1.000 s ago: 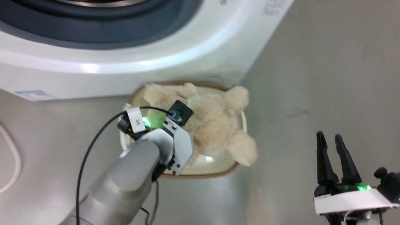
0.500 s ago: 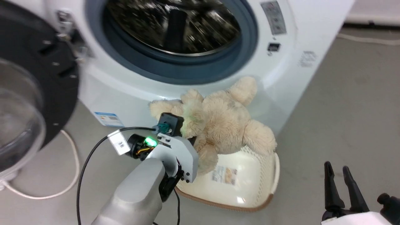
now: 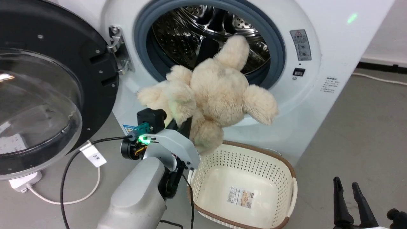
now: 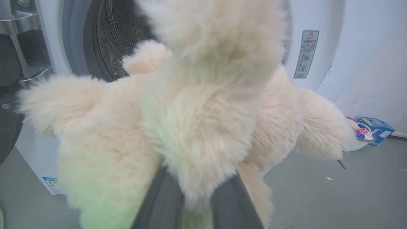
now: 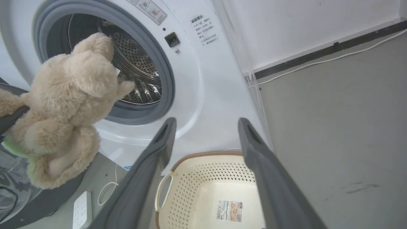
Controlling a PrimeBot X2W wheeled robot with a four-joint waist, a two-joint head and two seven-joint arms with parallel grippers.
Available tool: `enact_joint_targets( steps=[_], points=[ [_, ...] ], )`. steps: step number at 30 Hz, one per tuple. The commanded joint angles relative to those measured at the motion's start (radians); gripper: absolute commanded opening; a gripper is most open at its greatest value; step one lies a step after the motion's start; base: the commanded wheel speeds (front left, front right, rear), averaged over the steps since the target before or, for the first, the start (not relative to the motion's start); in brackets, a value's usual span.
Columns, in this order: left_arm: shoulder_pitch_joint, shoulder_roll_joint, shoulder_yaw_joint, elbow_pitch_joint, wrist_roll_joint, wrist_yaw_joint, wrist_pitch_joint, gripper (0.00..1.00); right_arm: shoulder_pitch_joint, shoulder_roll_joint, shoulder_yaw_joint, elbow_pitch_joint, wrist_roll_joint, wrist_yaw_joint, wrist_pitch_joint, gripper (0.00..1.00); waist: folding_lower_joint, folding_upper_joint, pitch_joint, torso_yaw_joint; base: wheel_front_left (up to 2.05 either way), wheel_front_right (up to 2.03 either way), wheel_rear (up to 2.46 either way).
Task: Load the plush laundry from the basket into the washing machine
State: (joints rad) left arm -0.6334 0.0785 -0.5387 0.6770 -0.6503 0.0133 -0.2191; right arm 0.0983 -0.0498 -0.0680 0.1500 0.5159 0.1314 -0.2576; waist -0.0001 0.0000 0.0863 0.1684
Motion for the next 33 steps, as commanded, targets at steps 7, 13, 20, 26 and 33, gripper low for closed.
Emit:
enact_joint_targets(
  steps=[7, 13, 20, 26, 33],
  points=[
    [-0.07, 0.024, 0.034, -0.025, 0.041, 0.023, -0.035, 0.0, -0.019, 0.0, 0.01, -0.024, -0.02, -0.001, -0.004, 1.0, 0.0001, 0.0, 0.081, -0.054, 0.0, 0.0, 0.0],
    [-0.184, 0.066, 0.071, -0.003, 0.076, 0.014, -0.041, 0.0, -0.066, 0.0, 0.02, -0.048, -0.034, -0.001, -0.004, 1.0, 0.0001, 0.0, 0.18, -0.114, 0.0, 0.0, 0.0],
    [-0.335, 0.13, 0.111, 0.041, 0.117, 0.0, -0.042, 0.0, -0.12, 0.0, 0.037, -0.072, -0.037, -0.001, -0.004, 1.0, 0.0001, 0.0, 0.292, -0.188, 0.0, 0.0, 0.0],
    [-0.469, 0.194, 0.143, 0.082, 0.143, -0.01, -0.042, 0.0, -0.149, 0.0, 0.048, -0.098, -0.025, -0.001, -0.004, 1.0, 0.0001, 0.0, 0.386, -0.249, 0.0, 0.0, 0.0],
    [-0.615, 0.251, 0.147, 0.122, 0.176, -0.008, -0.04, 0.0, -0.168, 0.0, 0.065, -0.135, 0.001, -0.001, -0.004, 1.0, 0.0001, 0.0, 0.493, -0.318, 0.0, 0.0, 0.0]
  ],
)
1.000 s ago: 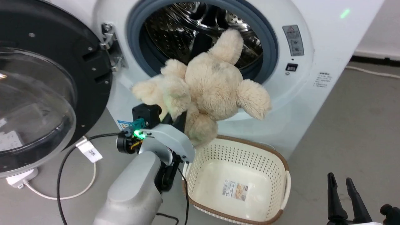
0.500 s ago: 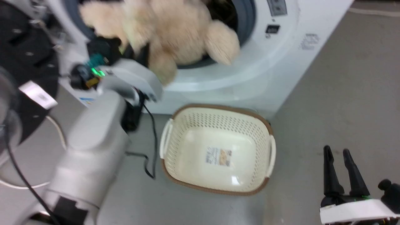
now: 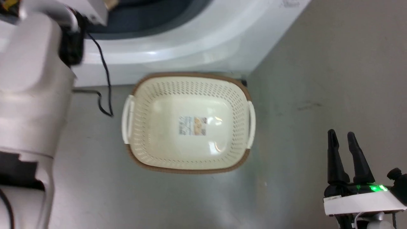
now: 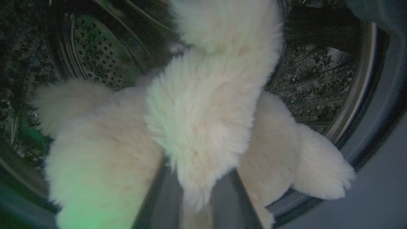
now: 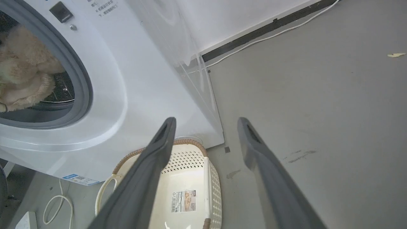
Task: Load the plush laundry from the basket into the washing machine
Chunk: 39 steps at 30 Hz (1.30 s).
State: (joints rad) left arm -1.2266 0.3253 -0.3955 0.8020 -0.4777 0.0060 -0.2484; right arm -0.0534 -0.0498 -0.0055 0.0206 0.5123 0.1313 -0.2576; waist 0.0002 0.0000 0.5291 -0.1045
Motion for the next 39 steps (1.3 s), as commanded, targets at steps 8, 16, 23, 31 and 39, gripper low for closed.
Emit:
enact_joint_targets(
  steps=[8, 16, 23, 31, 39],
  points=[
    [-0.178, 0.079, 0.008, 0.019, 0.033, 0.001, 0.011, 0.0, -0.021, 0.0, 0.027, -0.048, 0.041, -0.001, -0.004, 1.0, -0.0002, 0.0, 0.158, -0.119, 0.0, 0.0, 0.0],
    [-0.299, 0.15, 0.011, 0.013, 0.055, 0.005, 0.044, 0.0, -0.005, 0.0, 0.051, -0.088, 0.067, -0.001, -0.004, 1.0, -0.0002, 0.0, 0.237, -0.18, 0.0, 0.0, 0.0],
    [-0.383, 0.19, -0.035, 0.002, 0.098, -0.015, 0.112, 0.0, 0.003, 0.0, 0.071, -0.126, 0.085, -0.001, -0.004, 1.0, -0.0002, 0.0, 0.289, -0.217, 0.0, 0.0, 0.0],
    [-0.411, 0.184, -0.052, 0.019, 0.096, -0.007, 0.179, 0.0, -0.001, 0.0, 0.082, -0.135, 0.098, -0.001, -0.004, 1.0, -0.0002, 0.0, 0.313, -0.217, 0.0, 0.0, 0.0],
    [-0.372, 0.146, -0.043, 0.044, 0.06, 0.002, 0.157, 1.0, -0.025, 0.0, 0.071, -0.129, 0.089, -0.001, -0.004, 1.0, -0.0002, 0.0, 0.298, -0.184, 0.0, 0.0, 0.0]
  ],
)
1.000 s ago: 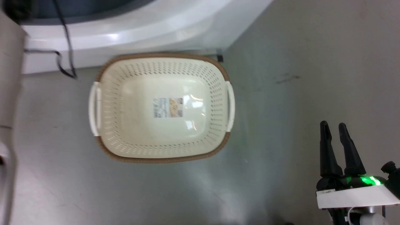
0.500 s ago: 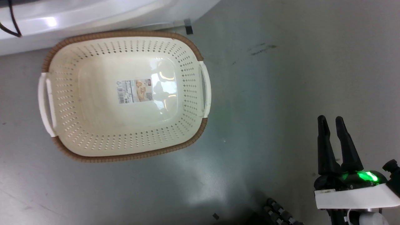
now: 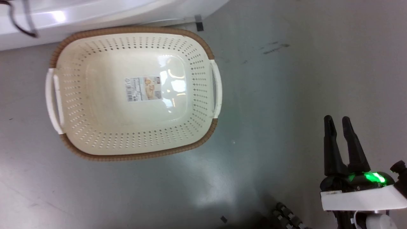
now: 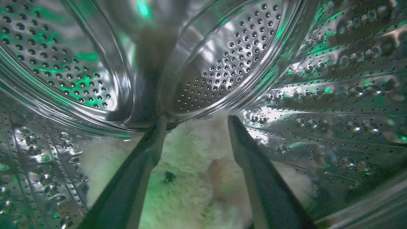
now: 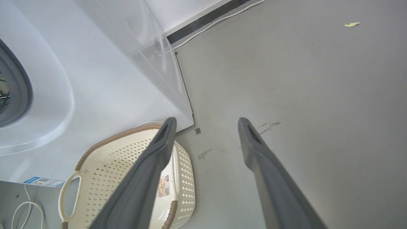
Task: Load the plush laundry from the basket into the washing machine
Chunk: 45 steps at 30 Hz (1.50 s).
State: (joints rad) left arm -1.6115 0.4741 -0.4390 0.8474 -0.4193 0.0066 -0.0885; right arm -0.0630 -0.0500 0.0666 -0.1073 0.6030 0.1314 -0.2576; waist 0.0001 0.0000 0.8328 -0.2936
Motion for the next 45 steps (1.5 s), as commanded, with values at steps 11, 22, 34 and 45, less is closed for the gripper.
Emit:
enact_joint_targets(
  steps=[11, 22, 34, 45],
  points=[
    [0.145, -0.106, 0.012, 0.04, -0.082, -0.037, -0.1, 1.0, -0.052, 0.0, -0.039, 0.037, -0.05, -0.001, -0.004, 1.0, -0.0001, 0.0, -0.137, 0.108, 0.0, 0.0, 0.0],
    [0.308, -0.19, -0.002, 0.054, -0.104, -0.045, -0.162, 1.0, -0.042, 0.0, -0.077, 0.086, -0.12, -0.001, -0.004, 1.0, -0.0001, 0.0, -0.306, 0.208, 0.0, 0.0, 0.0],
    [0.57, -0.247, 0.045, -0.026, -0.122, -0.023, -0.173, 1.0, 0.023, 0.0, -0.101, 0.142, -0.204, -0.001, -0.004, 1.0, -0.0001, 0.0, -0.544, 0.294, 0.0, 0.0, 0.0],
    [0.847, -0.252, 0.063, -0.156, -0.082, 0.009, -0.173, 1.0, 0.101, 0.0, -0.102, 0.181, -0.245, -0.001, -0.004, 1.0, -0.0001, 0.0, -0.749, 0.335, 0.0, 0.0, 0.0]
  ],
)
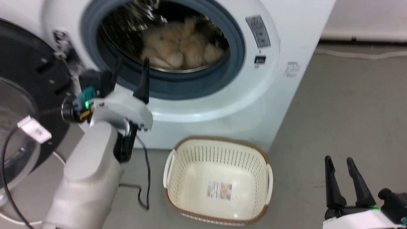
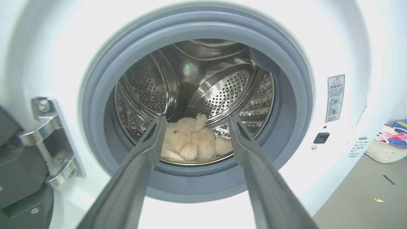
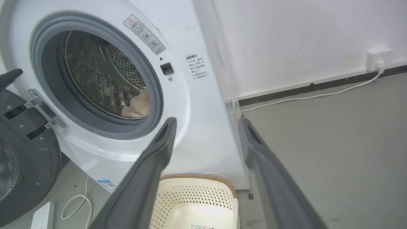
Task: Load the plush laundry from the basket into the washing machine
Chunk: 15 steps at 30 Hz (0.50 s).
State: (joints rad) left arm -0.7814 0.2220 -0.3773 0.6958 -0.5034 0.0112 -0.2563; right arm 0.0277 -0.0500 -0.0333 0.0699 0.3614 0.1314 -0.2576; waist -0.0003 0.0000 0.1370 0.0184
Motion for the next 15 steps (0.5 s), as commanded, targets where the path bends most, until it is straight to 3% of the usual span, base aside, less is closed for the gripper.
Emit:
enact_joint_targets(
  steps=[1, 12, 15],
  points=[
    [0.038, 0.002, 0.001, -0.011, 0.003, 0.007, -0.005, 1.0, 0.019, 0.0, -0.003, 0.006, -0.004, -0.001, -0.004, 1.0, 0.0003, 0.0, -0.068, 0.026, 0.0, 0.0, 0.0],
    [0.288, 0.021, 0.028, -0.123, -0.023, 0.055, -0.005, 1.0, 0.084, 0.0, 0.004, 0.024, 0.002, -0.001, -0.004, 1.0, 0.0003, 0.0, -0.18, 0.038, 0.0, 0.0, 0.0],
    [0.417, 0.031, 0.038, -0.22, -0.037, 0.075, -0.005, 1.0, 0.093, 0.0, 0.014, 0.026, -0.022, -0.001, -0.004, 1.0, 0.0003, 0.0, -0.199, 0.033, 0.0, 0.0, 0.0]
  ],
)
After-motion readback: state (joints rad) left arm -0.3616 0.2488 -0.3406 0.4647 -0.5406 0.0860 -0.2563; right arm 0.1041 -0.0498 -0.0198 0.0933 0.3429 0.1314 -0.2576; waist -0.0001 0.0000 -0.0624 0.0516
